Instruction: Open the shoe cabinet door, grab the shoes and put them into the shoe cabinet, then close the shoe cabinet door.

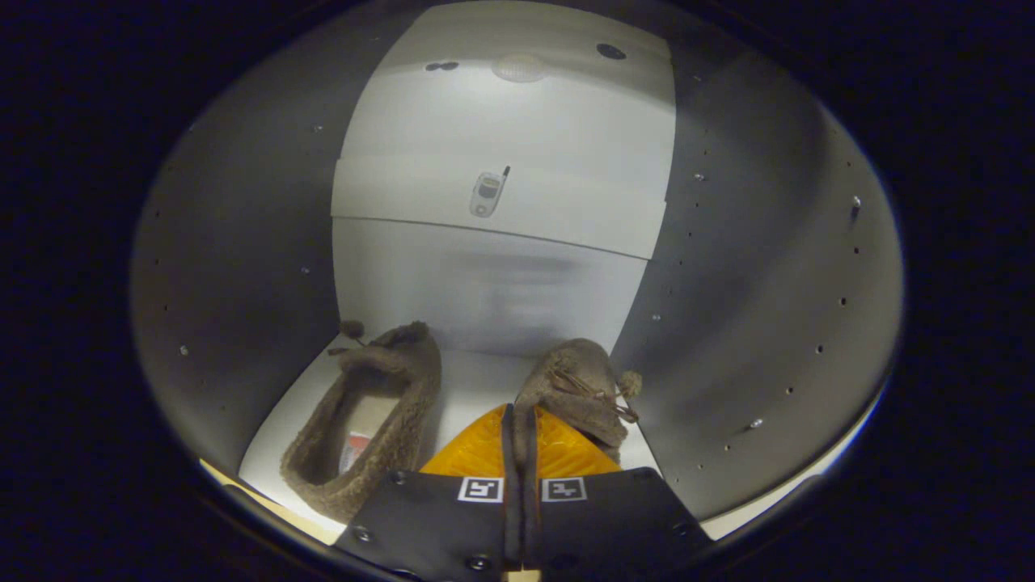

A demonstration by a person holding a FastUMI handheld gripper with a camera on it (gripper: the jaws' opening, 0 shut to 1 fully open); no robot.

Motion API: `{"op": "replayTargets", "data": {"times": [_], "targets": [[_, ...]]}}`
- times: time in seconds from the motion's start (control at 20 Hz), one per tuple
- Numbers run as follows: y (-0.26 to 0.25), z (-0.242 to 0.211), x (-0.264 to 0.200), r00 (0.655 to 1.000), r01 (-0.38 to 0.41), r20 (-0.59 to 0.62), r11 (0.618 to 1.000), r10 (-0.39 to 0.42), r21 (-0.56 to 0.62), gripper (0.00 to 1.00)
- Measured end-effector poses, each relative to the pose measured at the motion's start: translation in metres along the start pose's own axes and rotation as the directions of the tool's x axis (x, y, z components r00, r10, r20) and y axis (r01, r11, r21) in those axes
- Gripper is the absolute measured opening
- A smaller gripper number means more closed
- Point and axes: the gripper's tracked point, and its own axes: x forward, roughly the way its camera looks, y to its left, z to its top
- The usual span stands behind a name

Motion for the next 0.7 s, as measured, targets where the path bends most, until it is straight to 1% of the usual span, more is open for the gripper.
{"op": "replayTargets", "data": {"times": [0.1, 0.2, 0.25, 0.5, 0.7], "targets": [[0.003, 0.001, 0.001, 1.0, -0.008, 0.001, 1.0, 0.008, 0.015, 0.04], [0.005, 0.006, -0.001, 1.0, -0.01, 0.014, 0.999, 0.01, 0.03, 0.15], [0.005, 0.008, -0.002, 1.0, -0.01, 0.019, 0.999, 0.009, 0.037, 0.18], [0.005, 0.008, -0.014, 1.0, -0.011, 0.006, 0.998, 0.011, 0.062, 0.23], [0.0, 0.011, -0.029, 1.0, -0.012, 0.014, 0.998, 0.011, 0.068, 0.24]]}}
